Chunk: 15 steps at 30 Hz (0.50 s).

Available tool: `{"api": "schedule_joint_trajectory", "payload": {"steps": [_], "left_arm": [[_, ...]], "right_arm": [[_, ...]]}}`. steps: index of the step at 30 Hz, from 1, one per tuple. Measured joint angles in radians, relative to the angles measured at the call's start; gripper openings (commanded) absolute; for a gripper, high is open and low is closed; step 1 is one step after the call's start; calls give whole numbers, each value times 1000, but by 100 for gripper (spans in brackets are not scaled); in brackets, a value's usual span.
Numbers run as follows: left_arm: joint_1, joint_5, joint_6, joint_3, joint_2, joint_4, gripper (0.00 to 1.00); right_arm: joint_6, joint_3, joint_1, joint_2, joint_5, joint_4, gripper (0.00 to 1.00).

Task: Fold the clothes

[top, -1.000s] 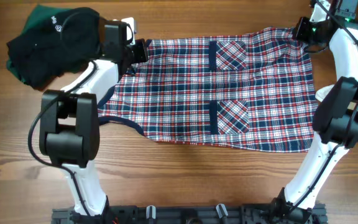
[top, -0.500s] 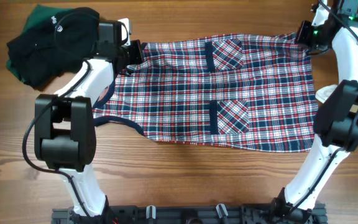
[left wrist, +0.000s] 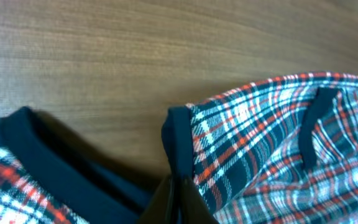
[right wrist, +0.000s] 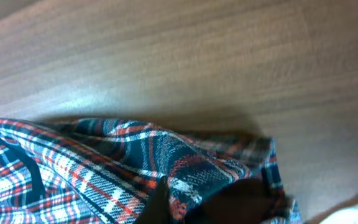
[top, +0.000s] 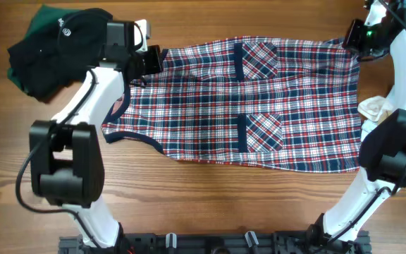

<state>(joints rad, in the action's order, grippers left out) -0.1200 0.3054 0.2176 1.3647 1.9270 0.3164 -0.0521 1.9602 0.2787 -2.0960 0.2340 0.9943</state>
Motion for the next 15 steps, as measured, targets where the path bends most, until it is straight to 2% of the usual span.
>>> {"api": "schedule_joint_trajectory", "payload": {"steps": [11,15], "left_arm": [[0,11,-15,0,-129,193,4],[0,12,-15,0,-129,263,4]], "right_arm": [[-79,0,0,17,-68,126,4],[-120,1,0,72,-85,246,4]]}}
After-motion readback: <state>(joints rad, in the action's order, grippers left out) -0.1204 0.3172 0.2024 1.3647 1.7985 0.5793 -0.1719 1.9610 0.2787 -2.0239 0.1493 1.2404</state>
